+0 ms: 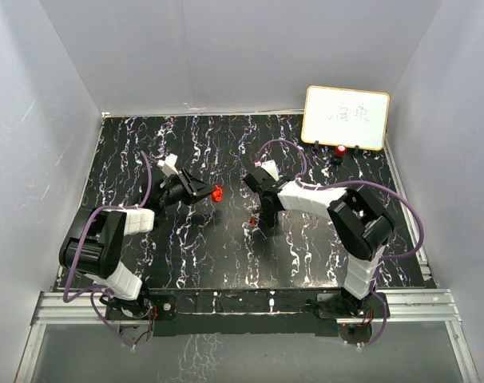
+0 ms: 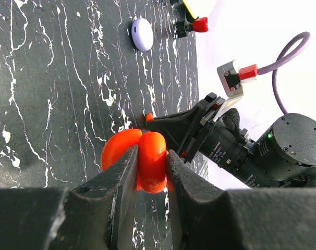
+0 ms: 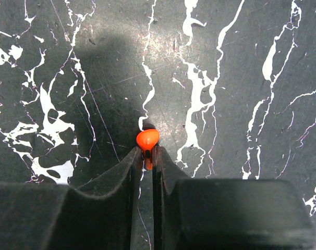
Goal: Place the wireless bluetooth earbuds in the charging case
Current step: Pick up the earbud from the center of the board.
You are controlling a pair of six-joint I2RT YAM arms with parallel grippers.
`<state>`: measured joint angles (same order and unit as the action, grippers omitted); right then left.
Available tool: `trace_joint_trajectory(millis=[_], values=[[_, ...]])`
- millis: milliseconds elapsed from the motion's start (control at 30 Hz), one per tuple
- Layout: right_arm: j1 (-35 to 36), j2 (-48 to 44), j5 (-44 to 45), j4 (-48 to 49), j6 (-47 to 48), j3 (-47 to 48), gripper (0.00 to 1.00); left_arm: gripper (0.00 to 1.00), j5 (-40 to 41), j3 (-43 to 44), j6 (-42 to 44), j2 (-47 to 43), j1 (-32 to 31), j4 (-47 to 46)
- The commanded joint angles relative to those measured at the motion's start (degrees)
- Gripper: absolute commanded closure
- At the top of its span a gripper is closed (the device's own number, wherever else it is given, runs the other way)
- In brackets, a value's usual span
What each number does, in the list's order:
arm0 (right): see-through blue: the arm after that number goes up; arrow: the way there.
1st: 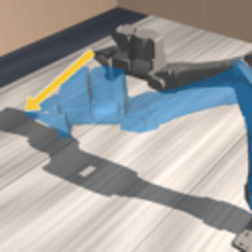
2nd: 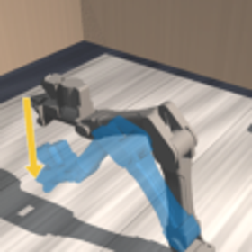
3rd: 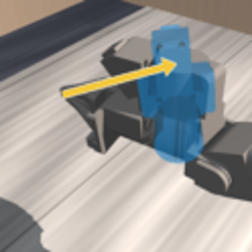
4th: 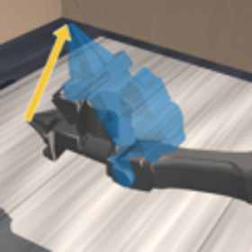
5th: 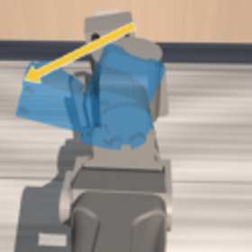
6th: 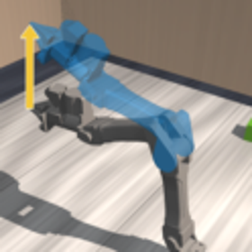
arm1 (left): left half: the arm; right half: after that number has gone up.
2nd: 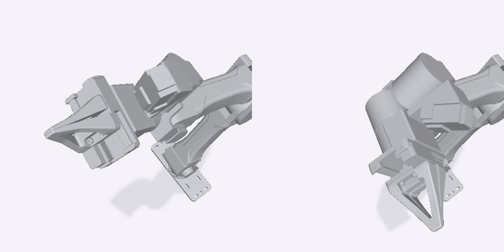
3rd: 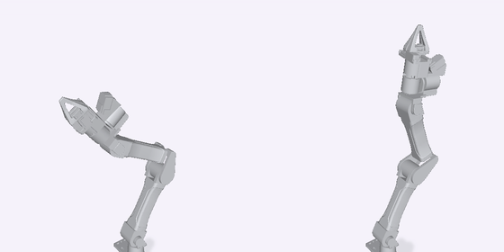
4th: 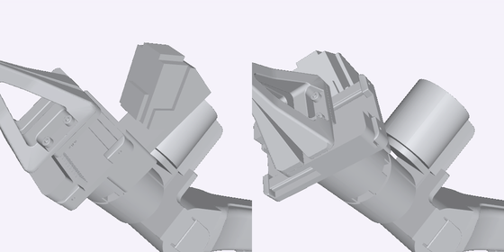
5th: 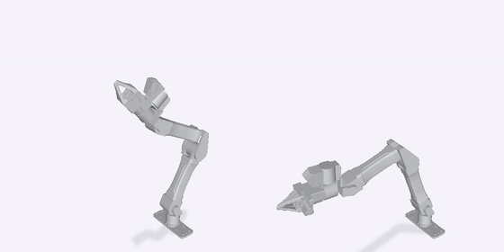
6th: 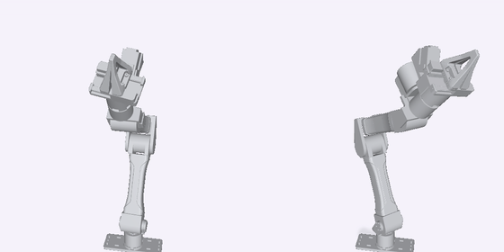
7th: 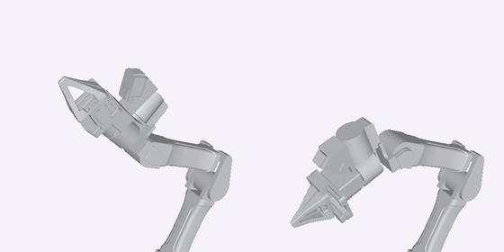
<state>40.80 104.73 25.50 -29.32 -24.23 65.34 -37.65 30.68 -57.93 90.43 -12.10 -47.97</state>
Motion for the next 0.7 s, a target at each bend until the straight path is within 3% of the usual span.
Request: trace_joint_trajectory(millis=[0, 667], values=[[-0.21, -1.28, 0.92, 1.79, -0.03, 0.83, 0.88, 1.00, -0.60, 0.50, -0.05, -0.51, 0.43, -1.28], [-0.20, -1.22, 0.78, 2.22, 0.62, 1.67, 0.83, 1.00, -0.68, 0.61, -0.10, -0.30, 0.44, -1.39]])
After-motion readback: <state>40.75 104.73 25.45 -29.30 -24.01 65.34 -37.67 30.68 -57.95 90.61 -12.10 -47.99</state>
